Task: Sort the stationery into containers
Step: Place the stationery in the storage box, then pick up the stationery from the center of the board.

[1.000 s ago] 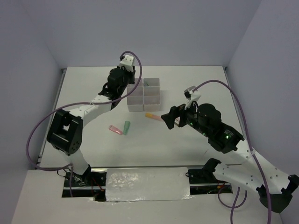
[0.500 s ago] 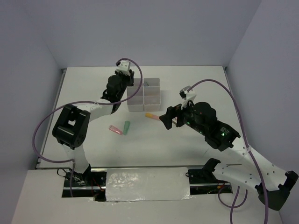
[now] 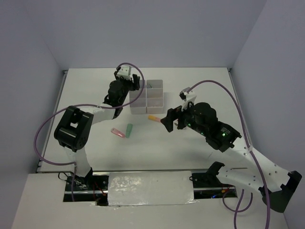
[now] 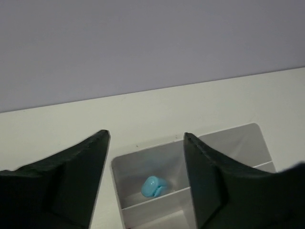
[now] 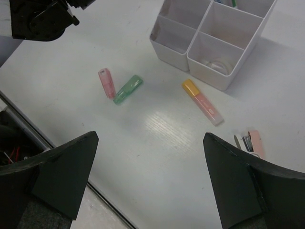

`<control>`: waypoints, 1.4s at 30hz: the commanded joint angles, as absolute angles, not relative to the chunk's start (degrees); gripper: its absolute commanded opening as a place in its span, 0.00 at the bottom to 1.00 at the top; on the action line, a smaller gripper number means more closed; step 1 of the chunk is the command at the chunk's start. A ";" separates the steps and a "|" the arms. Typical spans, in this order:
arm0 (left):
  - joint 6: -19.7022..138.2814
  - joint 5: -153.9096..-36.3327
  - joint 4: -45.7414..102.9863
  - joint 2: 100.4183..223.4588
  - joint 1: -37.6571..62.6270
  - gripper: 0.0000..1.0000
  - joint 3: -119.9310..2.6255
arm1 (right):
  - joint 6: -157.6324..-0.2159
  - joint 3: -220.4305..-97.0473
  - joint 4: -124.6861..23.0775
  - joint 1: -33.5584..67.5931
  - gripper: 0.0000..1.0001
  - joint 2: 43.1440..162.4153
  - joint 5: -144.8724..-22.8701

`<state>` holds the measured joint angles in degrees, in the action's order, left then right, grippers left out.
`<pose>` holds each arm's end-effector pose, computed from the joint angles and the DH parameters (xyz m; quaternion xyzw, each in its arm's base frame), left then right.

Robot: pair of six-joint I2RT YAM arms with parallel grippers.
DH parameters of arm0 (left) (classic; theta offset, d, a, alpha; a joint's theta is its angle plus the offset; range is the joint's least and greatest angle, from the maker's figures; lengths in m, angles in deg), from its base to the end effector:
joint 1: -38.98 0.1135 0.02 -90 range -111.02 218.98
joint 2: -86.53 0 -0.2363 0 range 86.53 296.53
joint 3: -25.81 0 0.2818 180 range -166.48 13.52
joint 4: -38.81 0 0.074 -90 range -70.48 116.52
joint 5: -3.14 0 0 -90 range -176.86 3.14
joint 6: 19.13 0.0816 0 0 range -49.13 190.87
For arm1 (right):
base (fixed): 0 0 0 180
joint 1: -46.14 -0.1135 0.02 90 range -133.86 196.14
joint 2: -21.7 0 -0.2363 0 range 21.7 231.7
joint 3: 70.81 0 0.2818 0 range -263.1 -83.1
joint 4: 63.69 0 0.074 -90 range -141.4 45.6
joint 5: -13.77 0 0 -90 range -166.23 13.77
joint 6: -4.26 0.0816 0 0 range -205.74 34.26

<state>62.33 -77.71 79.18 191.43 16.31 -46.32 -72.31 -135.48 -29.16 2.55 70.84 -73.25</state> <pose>0.4395 -0.1695 0.2098 0.0212 0.6590 -0.1512 0.7365 0.2086 0.1927 0.3170 -0.1972 0.7897 0.2585 0.5202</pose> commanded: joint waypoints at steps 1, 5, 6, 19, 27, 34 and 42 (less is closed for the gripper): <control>61.38 -76.75 83.30 189.63 16.48 0.79 -46.77 | -72.56 -137.33 -32.15 2.82 1.00 71.44 -74.30; 58.67 -74.91 78.84 186.56 16.48 0.94 -47.74 | -73.96 -137.42 -32.59 3.34 1.00 75.30 -73.77; 57.78 -74.21 76.64 183.94 16.48 0.95 -48.44 | -74.22 -137.86 -31.89 3.95 1.00 76.70 -73.86; 32.46 -67.68 6.91 155.64 16.48 0.99 -62.04 | -93.36 -145.85 -29.08 10.64 0.79 109.21 -78.86; 39.75 -76.40 9.75 137.34 16.57 0.99 -50.46 | -99.98 -147.00 -33.30 10.28 0.74 116.78 -79.49; 44.41 -76.14 6.03 134.96 16.57 0.99 -51.17 | -101.56 -148.67 -35.14 10.28 0.73 121.54 -80.36; 45.29 -79.91 7.00 136.19 16.57 0.99 -51.35 | -101.39 -151.39 -33.91 10.28 0.71 126.02 -79.65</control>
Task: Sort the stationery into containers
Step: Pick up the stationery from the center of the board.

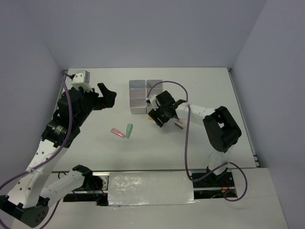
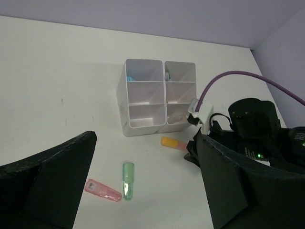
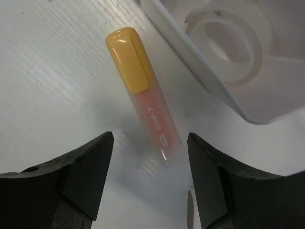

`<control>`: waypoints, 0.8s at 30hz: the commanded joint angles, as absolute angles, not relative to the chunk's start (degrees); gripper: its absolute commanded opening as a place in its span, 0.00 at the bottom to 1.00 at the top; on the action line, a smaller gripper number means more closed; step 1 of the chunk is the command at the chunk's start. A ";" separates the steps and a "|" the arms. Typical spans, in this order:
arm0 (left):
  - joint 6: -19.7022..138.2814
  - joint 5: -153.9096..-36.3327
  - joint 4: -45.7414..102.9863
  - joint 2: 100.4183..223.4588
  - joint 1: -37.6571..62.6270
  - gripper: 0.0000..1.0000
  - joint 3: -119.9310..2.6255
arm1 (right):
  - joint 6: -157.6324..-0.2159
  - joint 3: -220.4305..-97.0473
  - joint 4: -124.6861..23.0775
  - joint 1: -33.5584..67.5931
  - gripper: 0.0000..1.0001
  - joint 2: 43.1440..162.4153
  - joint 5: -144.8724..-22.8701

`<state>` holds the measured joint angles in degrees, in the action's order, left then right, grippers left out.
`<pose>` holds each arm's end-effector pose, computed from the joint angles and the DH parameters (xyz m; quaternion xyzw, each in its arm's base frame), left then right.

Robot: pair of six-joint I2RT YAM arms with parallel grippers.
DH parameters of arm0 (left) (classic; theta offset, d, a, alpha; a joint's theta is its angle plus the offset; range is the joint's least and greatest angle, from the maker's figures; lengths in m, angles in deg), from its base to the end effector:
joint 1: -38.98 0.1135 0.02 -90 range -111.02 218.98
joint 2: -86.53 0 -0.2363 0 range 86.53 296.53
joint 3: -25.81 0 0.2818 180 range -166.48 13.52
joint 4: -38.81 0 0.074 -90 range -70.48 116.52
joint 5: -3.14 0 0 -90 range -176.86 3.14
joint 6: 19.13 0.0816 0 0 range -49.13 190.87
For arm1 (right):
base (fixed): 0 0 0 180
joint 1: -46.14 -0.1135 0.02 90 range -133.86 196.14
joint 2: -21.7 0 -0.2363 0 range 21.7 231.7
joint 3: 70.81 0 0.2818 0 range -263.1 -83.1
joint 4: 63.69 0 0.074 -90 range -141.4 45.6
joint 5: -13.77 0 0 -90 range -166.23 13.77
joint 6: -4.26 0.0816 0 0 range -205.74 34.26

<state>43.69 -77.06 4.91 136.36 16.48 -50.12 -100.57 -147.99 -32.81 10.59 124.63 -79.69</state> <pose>0.2581 -0.0919 0.3971 -0.0868 0.7479 -0.2167 0.6214 0.3325 0.2437 0.0916 -0.4154 0.8627 0.0801 0.2771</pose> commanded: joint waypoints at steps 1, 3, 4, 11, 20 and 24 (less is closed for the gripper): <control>45.38 -79.92 7.79 136.19 16.57 0.99 -51.09 | -101.21 -151.83 -33.47 10.28 0.71 126.37 -79.74; 45.38 -80.09 7.62 136.37 16.57 0.99 -51.43 | -101.38 -153.94 -31.54 10.29 0.71 128.30 -81.06; 45.56 -80.79 7.45 136.37 16.57 0.99 -51.52 | -101.47 -155.08 -30.06 10.28 0.70 128.75 -81.50; 45.73 -80.79 8.32 135.49 16.57 0.99 -51.00 | -100.33 -155.97 -27.23 10.02 0.67 131.03 -83.35; 46.00 -81.59 8.50 134.70 16.57 0.99 -51.00 | -97.79 -153.69 -25.64 7.13 0.59 128.59 -82.74; 45.73 -81.85 9.20 133.82 16.57 0.99 -50.47 | -94.54 -148.95 -27.84 4.14 0.54 125.24 -78.61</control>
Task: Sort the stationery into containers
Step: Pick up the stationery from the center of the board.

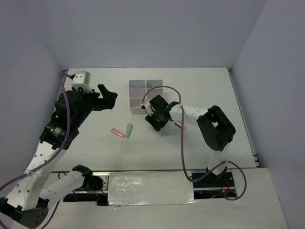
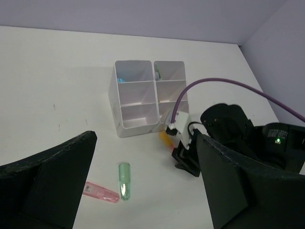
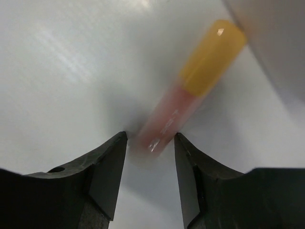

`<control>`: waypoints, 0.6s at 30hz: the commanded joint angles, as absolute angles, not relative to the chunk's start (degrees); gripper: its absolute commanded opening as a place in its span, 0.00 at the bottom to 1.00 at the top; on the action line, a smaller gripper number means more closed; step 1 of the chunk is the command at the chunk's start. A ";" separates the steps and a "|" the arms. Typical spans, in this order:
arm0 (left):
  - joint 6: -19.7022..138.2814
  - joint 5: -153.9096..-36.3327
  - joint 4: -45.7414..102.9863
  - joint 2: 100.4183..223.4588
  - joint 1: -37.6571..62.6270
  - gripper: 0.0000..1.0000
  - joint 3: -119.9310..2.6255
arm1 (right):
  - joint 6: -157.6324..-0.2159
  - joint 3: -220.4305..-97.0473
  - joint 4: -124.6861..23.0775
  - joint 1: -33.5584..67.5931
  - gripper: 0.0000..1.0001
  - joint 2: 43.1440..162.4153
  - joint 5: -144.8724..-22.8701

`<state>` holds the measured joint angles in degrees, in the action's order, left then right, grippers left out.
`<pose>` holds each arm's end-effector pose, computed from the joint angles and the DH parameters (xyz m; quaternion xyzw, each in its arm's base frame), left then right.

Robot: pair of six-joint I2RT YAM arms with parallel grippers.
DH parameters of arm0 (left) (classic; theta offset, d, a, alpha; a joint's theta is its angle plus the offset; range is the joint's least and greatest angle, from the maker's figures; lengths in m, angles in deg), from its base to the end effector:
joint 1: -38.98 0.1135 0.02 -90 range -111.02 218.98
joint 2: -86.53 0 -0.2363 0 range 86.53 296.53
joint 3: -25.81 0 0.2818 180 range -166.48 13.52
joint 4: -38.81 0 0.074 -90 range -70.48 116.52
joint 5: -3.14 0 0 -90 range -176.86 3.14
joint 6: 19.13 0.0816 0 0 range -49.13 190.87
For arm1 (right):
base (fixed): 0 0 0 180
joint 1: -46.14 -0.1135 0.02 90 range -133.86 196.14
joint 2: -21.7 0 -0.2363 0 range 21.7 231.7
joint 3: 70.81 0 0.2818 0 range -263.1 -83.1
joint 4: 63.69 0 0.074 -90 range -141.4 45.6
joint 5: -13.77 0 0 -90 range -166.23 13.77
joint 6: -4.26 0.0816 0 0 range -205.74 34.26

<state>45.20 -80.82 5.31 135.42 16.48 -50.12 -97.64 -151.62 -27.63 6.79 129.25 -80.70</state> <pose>0.2525 -0.0953 0.4022 -0.0557 0.7435 -0.2356 0.6233 0.3161 0.2674 0.0738 -0.4283 0.8717 0.0926 0.2193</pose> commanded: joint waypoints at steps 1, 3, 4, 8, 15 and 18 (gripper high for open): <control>45.65 -81.94 9.38 133.82 16.57 0.99 -50.38 | -93.66 -148.76 -27.93 3.52 0.52 125.32 -76.95; 45.47 -82.29 9.47 133.73 16.57 0.99 -50.21 | -90.93 -149.11 -26.88 3.17 0.43 126.46 -76.58; 45.47 -82.55 9.38 133.82 16.57 0.99 -50.29 | -90.32 -149.11 -25.92 2.82 0.41 127.68 -76.49; 45.38 -82.38 8.85 133.12 16.57 0.99 -49.94 | -85.93 -150.07 -24.34 2.11 0.38 130.24 -73.25; 44.94 -83.08 8.76 132.68 16.57 0.99 -49.76 | -82.40 -150.00 -25.99 -0.87 0.24 130.07 -73.33; 43.54 -82.12 9.38 132.33 16.57 0.99 -47.67 | -80.91 -148.33 -29.32 -2.10 0.00 126.83 -70.71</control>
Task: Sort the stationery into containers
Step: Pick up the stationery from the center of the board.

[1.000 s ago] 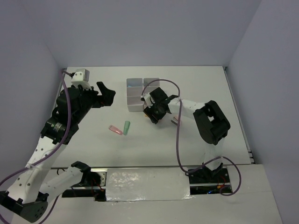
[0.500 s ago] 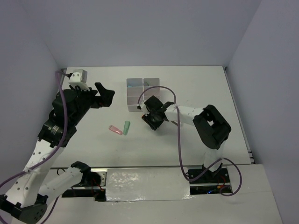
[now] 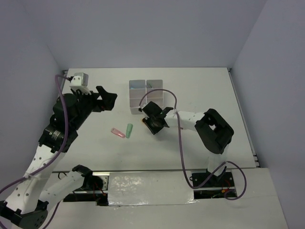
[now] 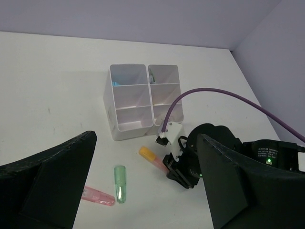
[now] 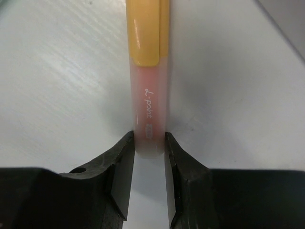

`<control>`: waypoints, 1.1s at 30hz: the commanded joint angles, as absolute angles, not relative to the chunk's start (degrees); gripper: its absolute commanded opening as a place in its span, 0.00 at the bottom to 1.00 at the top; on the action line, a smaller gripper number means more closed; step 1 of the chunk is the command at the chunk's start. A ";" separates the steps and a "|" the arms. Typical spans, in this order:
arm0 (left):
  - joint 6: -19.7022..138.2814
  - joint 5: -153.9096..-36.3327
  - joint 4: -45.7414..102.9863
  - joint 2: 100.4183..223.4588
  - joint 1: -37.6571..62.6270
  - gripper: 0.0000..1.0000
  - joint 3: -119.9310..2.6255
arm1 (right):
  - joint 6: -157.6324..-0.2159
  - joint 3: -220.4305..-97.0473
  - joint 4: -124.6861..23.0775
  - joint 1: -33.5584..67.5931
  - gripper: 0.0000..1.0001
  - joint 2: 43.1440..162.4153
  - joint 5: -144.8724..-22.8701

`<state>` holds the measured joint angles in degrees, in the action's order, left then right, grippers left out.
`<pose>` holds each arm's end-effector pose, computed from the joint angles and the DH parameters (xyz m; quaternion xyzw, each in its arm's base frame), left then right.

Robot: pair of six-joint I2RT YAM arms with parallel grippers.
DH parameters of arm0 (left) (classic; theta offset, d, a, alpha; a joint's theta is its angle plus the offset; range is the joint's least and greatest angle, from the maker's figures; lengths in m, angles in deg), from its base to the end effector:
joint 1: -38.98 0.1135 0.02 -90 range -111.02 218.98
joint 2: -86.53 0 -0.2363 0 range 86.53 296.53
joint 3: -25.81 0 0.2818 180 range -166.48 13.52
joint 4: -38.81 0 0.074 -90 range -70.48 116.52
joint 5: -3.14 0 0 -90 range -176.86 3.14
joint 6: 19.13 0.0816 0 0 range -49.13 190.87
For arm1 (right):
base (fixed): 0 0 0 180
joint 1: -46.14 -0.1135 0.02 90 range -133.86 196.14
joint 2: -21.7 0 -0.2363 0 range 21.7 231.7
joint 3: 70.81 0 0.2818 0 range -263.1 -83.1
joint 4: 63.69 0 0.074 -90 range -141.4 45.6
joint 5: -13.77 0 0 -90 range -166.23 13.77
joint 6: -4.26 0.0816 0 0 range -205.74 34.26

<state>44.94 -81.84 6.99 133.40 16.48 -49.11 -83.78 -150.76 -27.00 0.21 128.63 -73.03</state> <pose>0.2449 -0.0937 0.4083 -0.0517 0.7281 -0.2509 0.6358 0.2877 0.2906 0.0724 -0.3585 0.9049 0.0676 0.2191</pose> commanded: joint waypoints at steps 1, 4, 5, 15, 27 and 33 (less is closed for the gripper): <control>42.58 -81.68 9.29 132.32 16.57 0.99 -47.05 | -80.82 -147.28 -30.12 -2.28 0.00 125.34 -71.56; 38.80 -80.01 8.33 132.50 16.57 0.99 -44.68 | -79.94 -140.96 -36.18 -3.42 0.00 115.07 -72.97; 37.14 -79.74 7.98 132.50 16.57 0.99 -44.15 | -79.50 -139.02 -38.02 -3.69 0.00 111.82 -73.41; 22.38 -103.79 36.70 134.08 16.31 0.99 -30.55 | -75.99 -125.03 -48.23 -5.09 0.00 79.82 -79.48; 13.56 -107.08 54.99 141.64 6.48 0.99 -29.72 | -73.17 -131.88 -40.60 -9.04 0.00 75.22 -71.58; 18.30 -102.87 48.68 145.68 4.53 0.90 -33.68 | -73.26 -135.05 -39.71 -13.44 0.00 75.31 -67.10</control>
